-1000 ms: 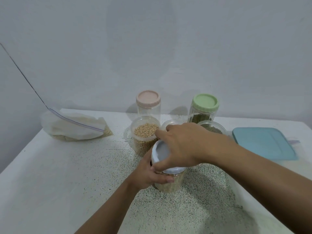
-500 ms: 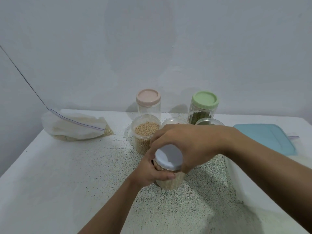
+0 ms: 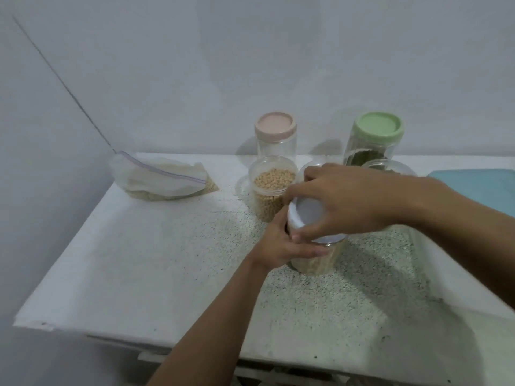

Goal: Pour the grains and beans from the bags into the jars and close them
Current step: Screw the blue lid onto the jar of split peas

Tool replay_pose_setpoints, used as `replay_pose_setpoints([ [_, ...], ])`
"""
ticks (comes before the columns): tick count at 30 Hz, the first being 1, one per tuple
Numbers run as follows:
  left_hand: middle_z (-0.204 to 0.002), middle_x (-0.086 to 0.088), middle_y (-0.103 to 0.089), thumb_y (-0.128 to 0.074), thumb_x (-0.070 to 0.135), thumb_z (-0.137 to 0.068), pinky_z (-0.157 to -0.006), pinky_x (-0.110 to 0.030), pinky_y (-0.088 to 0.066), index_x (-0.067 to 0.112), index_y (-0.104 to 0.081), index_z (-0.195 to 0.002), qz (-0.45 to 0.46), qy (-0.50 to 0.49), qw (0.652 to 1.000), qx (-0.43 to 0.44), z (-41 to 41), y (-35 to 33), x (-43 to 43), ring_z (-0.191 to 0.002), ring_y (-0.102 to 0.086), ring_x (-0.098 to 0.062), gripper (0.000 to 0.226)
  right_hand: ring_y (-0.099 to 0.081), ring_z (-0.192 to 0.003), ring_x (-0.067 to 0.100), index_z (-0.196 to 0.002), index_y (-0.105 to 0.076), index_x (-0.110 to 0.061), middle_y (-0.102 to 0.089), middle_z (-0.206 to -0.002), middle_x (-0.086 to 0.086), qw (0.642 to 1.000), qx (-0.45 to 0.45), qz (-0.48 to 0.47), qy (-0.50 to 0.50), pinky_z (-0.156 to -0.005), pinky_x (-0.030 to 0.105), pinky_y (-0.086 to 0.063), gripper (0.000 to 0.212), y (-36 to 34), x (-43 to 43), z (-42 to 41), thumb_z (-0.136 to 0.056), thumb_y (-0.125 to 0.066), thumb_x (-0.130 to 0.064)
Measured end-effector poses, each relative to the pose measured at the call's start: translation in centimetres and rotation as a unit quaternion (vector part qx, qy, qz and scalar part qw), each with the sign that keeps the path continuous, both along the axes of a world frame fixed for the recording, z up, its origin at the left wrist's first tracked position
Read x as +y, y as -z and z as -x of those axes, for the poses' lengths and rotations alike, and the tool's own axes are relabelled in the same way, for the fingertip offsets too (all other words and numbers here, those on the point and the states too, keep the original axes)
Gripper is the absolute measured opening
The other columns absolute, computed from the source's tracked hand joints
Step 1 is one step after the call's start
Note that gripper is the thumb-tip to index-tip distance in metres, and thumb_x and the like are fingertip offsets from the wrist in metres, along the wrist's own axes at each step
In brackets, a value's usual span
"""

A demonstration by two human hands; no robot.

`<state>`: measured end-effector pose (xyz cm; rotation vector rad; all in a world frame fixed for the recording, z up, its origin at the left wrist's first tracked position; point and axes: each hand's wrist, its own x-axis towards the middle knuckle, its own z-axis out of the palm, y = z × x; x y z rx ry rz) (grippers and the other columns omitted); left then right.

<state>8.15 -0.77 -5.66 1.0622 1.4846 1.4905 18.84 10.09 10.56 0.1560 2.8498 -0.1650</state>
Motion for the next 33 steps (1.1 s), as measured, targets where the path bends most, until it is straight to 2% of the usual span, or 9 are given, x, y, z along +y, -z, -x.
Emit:
replay_pose_setpoints([
  [6, -0.118, 0.001, -0.062, -0.094, 0.021, -0.052, -0.091, -0.020, -0.053, 0.023, -0.050, -0.132, -0.003, -0.003, 1.000, 0.005, 0.0, 0.2, 0.1, -0.110, -0.065, -0.003, 0.091, -0.045, -0.114, 0.008, -0.138, -0.046, -0.053, -0.046, -0.125, -0.013, 0.998, -0.009, 0.046, -0.051, -0.087, 0.025, -0.038, 0.064, -0.5, 1.1, -0.6, -0.081, -0.074, -0.058],
  [11, -0.115, 0.036, -0.062, -0.086, 0.035, -0.060, -0.093, -0.016, -0.050, 0.071, -0.052, -0.119, -0.058, 0.039, 0.998, 0.009, -0.8, -1.3, 0.1, -0.113, -0.058, 0.009, 0.077, -0.043, -0.120, -0.005, -0.130, -0.060, -0.046, -0.048, -0.131, -0.023, 0.988, 0.007, 0.113, -0.109, -0.091, 0.002, -0.030, 0.059, -0.6, 1.6, -0.8, -0.079, -0.081, -0.026],
  [16, -0.115, 0.007, -0.066, -0.092, 0.040, -0.053, -0.093, -0.019, -0.051, 0.025, -0.047, -0.129, -0.023, 0.002, 1.000, -0.006, -0.2, -0.1, 0.2, -0.111, -0.064, -0.001, 0.089, -0.048, -0.113, 0.006, -0.132, -0.057, -0.048, -0.051, -0.122, -0.015, 0.996, 0.027, 0.055, -0.058, -0.086, 0.023, -0.039, 0.059, -0.5, 1.2, -0.6, -0.077, -0.079, -0.050],
  [20, -0.124, 0.004, -0.066, -0.094, 0.043, -0.060, -0.096, -0.029, -0.053, 0.011, -0.049, -0.140, -0.024, 0.007, 1.000, -0.004, -0.3, -0.1, 0.6, -0.120, -0.064, -0.014, 0.097, -0.055, -0.102, 0.020, -0.121, -0.056, -0.038, -0.059, -0.106, -0.004, 0.997, 0.058, -0.044, 0.024, -0.082, 0.037, -0.045, 0.071, 0.2, 0.5, -0.3, -0.073, -0.045, -0.089],
  [24, -0.121, 0.004, -0.068, -0.095, 0.043, -0.060, -0.098, -0.034, -0.053, 0.047, -0.060, -0.129, -0.050, 0.012, 0.999, -0.005, -0.3, 0.0, 1.1, -0.121, -0.062, -0.020, 0.077, -0.047, -0.068, 0.019, -0.087, -0.047, -0.020, -0.046, -0.071, -0.001, 0.986, 0.065, -0.133, 0.074, -0.064, 0.038, -0.038, 0.098, 0.2, 0.4, -0.4, -0.060, 0.007, -0.097],
  [26, -0.122, 0.007, -0.068, -0.096, 0.045, -0.059, -0.099, -0.035, -0.053, 0.050, -0.059, -0.128, -0.051, 0.012, 0.999, -0.002, -0.3, 0.1, 1.1, -0.121, -0.062, -0.019, 0.078, -0.050, -0.069, 0.019, -0.093, -0.061, -0.020, -0.054, -0.077, 0.002, 0.985, 0.058, -0.149, 0.060, -0.059, 0.037, -0.039, 0.125, 0.2, 0.9, -0.5, -0.048, 0.026, -0.098],
  [28, -0.123, 0.006, -0.068, -0.095, 0.043, -0.060, -0.098, -0.034, -0.053, 0.037, -0.056, -0.135, -0.037, 0.017, 0.999, -0.009, -0.2, 0.2, 1.1, -0.122, -0.062, -0.020, 0.085, -0.058, -0.092, 0.023, -0.122, -0.061, -0.027, -0.061, -0.104, 0.003, 0.991, 0.054, -0.112, 0.048, -0.071, 0.038, -0.045, 0.123, 0.4, 1.8, -0.8, -0.056, 0.011, -0.102],
  [30, -0.122, 0.009, -0.068, -0.096, 0.042, -0.058, -0.097, -0.030, -0.052, 0.023, -0.050, -0.137, -0.022, 0.013, 0.999, -0.026, -0.2, 0.1, 1.0, -0.121, -0.062, -0.016, 0.093, -0.050, -0.121, 0.018, -0.141, -0.048, -0.037, -0.053, -0.133, -0.005, 0.999, 0.048, -0.022, -0.010, -0.093, 0.035, -0.043, 0.087, -0.1, 2.2, -1.1, -0.076, -0.032, -0.093],
  [33, -0.117, 0.013, -0.069, -0.096, 0.041, -0.057, -0.096, -0.026, -0.052, 0.028, -0.053, -0.132, -0.010, 0.023, 0.999, -0.021, -0.1, 0.3, 0.8, -0.116, -0.064, -0.010, 0.088, -0.044, -0.126, 0.006, -0.141, -0.049, -0.046, -0.049, -0.136, -0.015, 0.995, 0.026, 0.060, -0.070, -0.100, 0.027, -0.037, 0.063, -0.5, 2.2, -1.4, -0.083, -0.070, -0.060],
])
